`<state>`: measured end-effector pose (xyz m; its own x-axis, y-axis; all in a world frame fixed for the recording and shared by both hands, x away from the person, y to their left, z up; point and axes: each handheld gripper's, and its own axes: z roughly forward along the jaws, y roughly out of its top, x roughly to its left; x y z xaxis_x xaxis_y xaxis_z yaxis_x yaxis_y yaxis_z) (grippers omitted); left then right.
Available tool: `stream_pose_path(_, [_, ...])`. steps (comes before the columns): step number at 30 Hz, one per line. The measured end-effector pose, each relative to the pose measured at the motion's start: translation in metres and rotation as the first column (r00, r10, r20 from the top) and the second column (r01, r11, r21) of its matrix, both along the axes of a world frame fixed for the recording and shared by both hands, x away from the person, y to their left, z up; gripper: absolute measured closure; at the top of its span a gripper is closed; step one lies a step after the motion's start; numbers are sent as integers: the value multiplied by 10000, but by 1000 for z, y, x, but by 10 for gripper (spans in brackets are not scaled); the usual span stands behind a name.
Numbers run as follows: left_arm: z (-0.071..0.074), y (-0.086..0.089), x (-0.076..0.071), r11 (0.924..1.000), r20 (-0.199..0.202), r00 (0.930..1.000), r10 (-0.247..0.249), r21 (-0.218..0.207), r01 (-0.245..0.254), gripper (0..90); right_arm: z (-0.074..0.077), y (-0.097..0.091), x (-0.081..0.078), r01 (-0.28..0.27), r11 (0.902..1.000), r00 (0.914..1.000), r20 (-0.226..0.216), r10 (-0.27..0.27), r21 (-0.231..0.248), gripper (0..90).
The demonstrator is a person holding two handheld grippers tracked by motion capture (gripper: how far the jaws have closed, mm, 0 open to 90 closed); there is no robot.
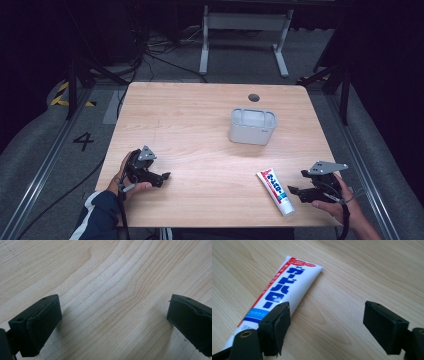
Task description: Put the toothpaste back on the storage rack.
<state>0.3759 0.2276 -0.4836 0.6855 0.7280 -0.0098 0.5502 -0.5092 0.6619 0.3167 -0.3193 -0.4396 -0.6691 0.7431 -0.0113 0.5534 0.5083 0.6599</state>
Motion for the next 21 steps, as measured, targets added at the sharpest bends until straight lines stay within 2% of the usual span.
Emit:
stream_pose_path(4, [0,0,0,10000,5,10000,-7,-9,7,1,3,9,0,-124,9999,9999,-26,124,81,281])
stream_pose_path(10, [0,0,0,10000,9,10000,11,-10,-11,2,4,29,0,-638,9980,9977,-239,638,-14,283])
stream_pose_path(12, [0,0,0,10000,25,10000,-5,-5,5,2,4,34,1,-809,9967,9963,-267,812,93,284])
stream_pose_path(14, [0,0,0,10000,23,10000,-1,9,1,2,4,39,2,-827,9965,9962,-267,824,-98,286])
stream_pose_path(17, [0,0,0,10000,17,10000,-4,-1,4,1,2,45,4,-881,9961,9950,-488,876,-91,286])
stream_pose_path(21, [0,0,0,10000,1,10000,-5,-5,5,2,-2,55,9,-802,9960,9940,-774,770,-384,284])
